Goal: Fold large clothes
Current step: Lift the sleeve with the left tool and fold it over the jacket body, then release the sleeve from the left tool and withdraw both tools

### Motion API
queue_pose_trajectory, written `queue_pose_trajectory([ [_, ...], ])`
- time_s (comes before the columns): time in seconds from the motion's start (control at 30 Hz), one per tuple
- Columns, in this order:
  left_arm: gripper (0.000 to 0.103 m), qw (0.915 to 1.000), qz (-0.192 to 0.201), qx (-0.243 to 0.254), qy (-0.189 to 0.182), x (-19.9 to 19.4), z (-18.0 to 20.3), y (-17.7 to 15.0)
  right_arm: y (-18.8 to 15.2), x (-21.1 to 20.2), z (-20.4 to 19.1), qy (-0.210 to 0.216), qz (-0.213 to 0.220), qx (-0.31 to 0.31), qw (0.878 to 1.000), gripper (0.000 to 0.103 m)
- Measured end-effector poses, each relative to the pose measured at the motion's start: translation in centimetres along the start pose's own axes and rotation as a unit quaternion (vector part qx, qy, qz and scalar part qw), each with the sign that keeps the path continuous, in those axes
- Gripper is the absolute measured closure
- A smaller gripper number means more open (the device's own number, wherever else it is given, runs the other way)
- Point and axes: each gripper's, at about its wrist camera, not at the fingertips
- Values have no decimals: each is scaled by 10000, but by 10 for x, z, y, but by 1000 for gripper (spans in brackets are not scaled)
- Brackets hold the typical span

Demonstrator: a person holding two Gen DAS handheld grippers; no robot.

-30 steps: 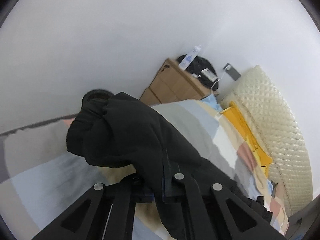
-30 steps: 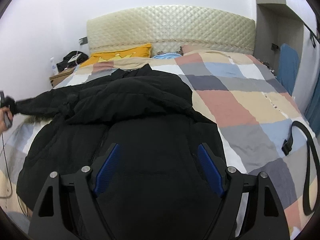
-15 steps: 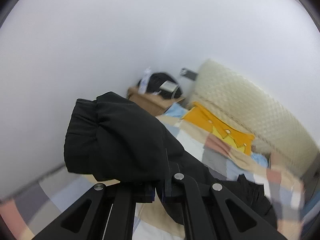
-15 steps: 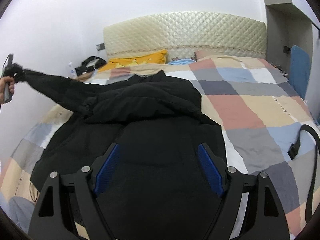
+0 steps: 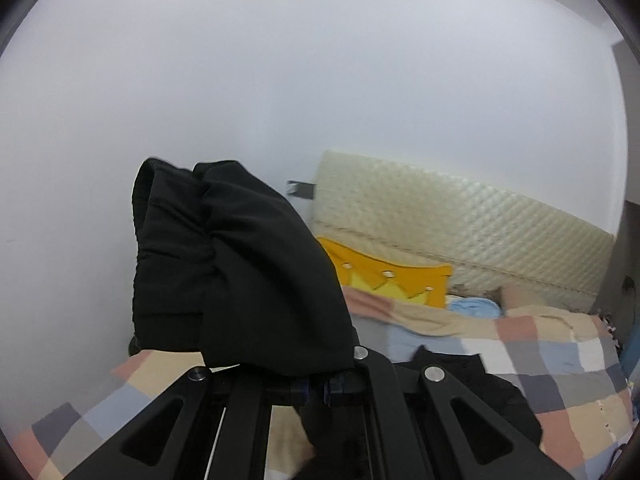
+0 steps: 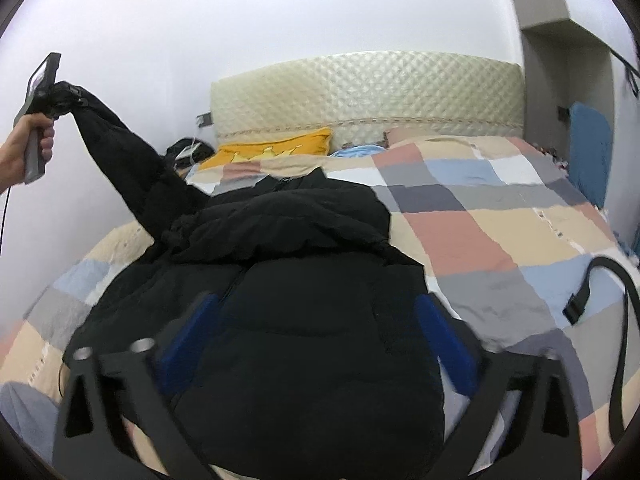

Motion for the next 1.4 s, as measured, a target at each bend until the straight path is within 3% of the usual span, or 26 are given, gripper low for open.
queue_pose_trajectory([
  [0.13, 100, 9992, 32, -222, -333, -10, 40, 2, 1, 0, 12, 26, 81, 202, 9998, 0],
  [0.27, 100, 9985, 88, 180, -507, -11, 96, -11, 2, 2, 13, 94, 127, 85, 9998, 0],
  [0.4, 99, 9949, -140, 126, -993, -7, 144, -46, 3, 6, 20, 151, 128, 98, 9998, 0],
  [0.5, 99, 9913, -275, 347, -1242, 0, 181, -75, 1, 12, 32, 144, 4, 330, 9994, 0],
  [0.73, 99, 9751, -1073, 631, -1836, 33, 254, -162, -3, 19, 49, 213, -174, 667, 9974, 0],
  [0.97, 99, 9651, -1404, 1059, -1943, 50, 311, -240, -6, 19, 57, 357, -207, 828, 9957, 0],
  [1.03, 99, 9638, -1504, 1062, -1931, 57, 307, -262, -8, 21, 60, 381, -227, 904, 9949, 0],
  [1.17, 98, 9615, -1699, 1181, -1806, 76, 319, -304, -11, 29, 66, 476, -325, 1049, 9928, 0],
  [1.3, 98, 9541, -1861, 1774, -1535, 96, 330, -337, -12, 36, 67, 535, -421, 1102, 9916, 0],
  [1.4, 98, 9522, -1904, 1931, -1405, 105, 332, -356, -13, 40, 66, 550, -461, 1086, 9915, 0],
])
Point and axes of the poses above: each gripper's, at about its wrist camera, not at the fingertips, and x roughly the way its jaws point, z to its right, y to its top, and after that the axes turned 4 degrees about -x, right-handed
